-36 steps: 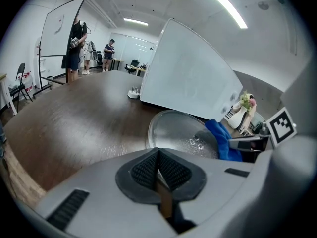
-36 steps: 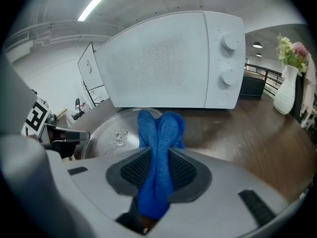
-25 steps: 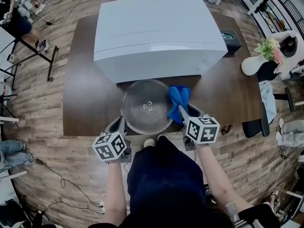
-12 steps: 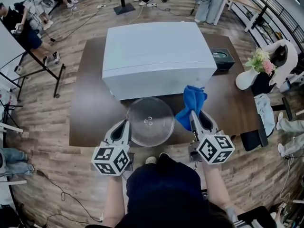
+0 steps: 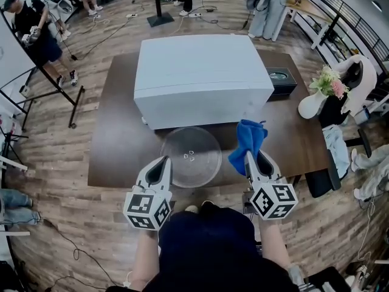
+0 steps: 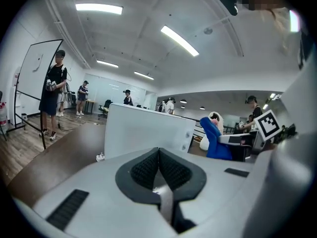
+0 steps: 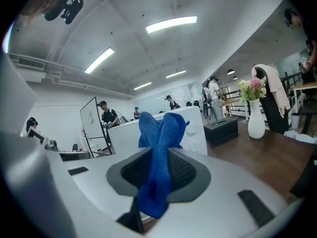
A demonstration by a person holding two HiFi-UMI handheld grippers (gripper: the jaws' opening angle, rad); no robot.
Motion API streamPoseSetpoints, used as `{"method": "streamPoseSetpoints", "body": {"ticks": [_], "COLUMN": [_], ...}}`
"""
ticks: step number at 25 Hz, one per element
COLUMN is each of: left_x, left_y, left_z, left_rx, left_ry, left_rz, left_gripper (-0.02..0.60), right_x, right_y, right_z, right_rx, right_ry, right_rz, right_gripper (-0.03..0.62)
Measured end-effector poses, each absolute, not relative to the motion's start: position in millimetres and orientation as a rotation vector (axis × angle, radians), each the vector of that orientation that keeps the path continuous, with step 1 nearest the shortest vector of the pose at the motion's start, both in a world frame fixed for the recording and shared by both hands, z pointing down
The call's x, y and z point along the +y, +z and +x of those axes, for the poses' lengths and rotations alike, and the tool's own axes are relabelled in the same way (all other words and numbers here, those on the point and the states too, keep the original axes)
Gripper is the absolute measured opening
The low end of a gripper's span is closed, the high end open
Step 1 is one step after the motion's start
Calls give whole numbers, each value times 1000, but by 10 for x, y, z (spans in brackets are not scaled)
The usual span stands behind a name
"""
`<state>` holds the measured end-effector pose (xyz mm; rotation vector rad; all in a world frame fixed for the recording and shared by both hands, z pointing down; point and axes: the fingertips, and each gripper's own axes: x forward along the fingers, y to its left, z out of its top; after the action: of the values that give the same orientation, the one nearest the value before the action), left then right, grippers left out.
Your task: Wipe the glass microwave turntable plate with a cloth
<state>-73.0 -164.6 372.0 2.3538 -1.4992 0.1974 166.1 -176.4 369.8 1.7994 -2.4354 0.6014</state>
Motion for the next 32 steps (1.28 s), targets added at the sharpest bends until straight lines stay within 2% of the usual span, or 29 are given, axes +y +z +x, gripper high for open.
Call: {"method": "streamPoseSetpoints", "body": {"ticks": [32], "left_x": [-1533], "left_y": [3856], "left_z": [-879], "left_rx": [-1541], "left_ry": [293], "left_rz": [2343], "left_gripper": [3], "right_x": [-1541], "right_y": [3878], "right_z": [1624], "right_rx": [-2321], "right_ry": [569], "right_rz": [1821], "right_gripper": [84]}}
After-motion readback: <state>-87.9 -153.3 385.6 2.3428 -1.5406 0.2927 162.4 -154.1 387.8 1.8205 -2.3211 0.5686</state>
